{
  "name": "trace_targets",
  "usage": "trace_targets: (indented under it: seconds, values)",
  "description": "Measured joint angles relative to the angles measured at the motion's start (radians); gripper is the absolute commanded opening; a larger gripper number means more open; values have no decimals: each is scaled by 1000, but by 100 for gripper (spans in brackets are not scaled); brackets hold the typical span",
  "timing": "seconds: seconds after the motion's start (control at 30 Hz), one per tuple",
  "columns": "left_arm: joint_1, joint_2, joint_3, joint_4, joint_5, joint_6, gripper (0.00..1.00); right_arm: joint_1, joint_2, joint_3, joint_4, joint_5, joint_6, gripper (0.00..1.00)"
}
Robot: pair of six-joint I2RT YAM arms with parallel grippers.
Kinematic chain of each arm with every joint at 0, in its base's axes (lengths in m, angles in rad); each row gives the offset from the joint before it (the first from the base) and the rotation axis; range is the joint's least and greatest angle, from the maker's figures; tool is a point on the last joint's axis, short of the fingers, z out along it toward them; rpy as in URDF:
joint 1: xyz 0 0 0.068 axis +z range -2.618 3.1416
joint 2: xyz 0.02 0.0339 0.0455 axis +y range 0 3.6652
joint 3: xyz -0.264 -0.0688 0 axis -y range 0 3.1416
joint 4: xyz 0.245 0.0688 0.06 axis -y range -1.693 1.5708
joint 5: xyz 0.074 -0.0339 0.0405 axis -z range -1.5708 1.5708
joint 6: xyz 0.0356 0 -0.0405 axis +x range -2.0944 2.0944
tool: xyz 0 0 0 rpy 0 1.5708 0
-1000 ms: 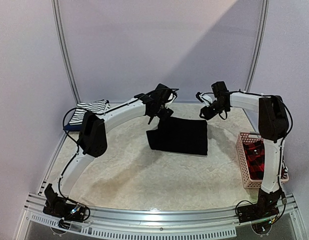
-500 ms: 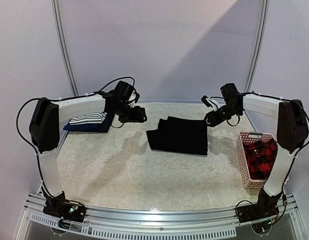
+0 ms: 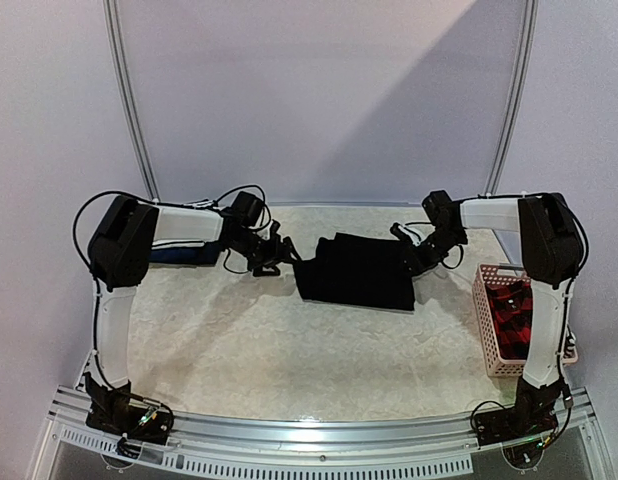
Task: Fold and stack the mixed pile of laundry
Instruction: Pick up the square-folded T-shirt from the center of the board.
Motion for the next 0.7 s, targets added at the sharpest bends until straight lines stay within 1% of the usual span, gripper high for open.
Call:
trace_targets:
  seconds: [0.3,0.63,0.7]
  values:
    - [-15,144,171,73,120,-29,76,29,40,44,-19,-1,-8,41]
    - [-100,255,323,71,186,-35,61,39,52,63,-24,-4,-19,41]
    - [-116,269,340,71,193,-40,59,40,52,63,-24,-4,-21,41]
